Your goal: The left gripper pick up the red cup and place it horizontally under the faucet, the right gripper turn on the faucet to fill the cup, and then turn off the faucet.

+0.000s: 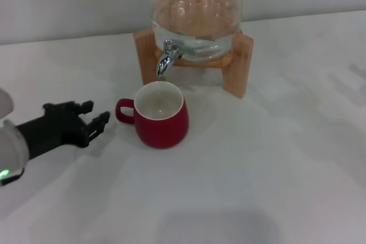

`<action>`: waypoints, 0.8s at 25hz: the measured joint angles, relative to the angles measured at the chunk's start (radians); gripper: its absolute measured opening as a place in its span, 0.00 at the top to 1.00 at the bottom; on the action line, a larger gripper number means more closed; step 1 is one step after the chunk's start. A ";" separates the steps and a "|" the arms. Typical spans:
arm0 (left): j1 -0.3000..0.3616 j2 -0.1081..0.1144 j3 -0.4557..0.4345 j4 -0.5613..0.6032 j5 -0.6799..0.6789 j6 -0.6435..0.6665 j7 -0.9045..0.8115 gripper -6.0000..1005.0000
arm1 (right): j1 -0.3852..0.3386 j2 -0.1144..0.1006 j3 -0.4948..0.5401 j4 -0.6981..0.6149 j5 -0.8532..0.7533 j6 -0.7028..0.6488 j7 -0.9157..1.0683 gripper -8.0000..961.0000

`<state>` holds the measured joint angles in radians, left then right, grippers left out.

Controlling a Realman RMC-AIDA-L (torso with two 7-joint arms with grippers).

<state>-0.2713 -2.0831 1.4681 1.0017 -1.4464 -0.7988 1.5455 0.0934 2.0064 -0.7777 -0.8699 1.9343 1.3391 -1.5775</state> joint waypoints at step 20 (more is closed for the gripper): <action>0.381 0.004 -0.322 0.188 -0.485 -0.346 0.008 0.50 | 0.007 -0.003 0.026 -0.010 -0.009 0.017 0.001 0.19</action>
<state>0.1094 -2.0791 1.1462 1.1901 -1.9315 -1.1446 1.5537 0.1006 2.0033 -0.7516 -0.8794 1.9257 1.3556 -1.5760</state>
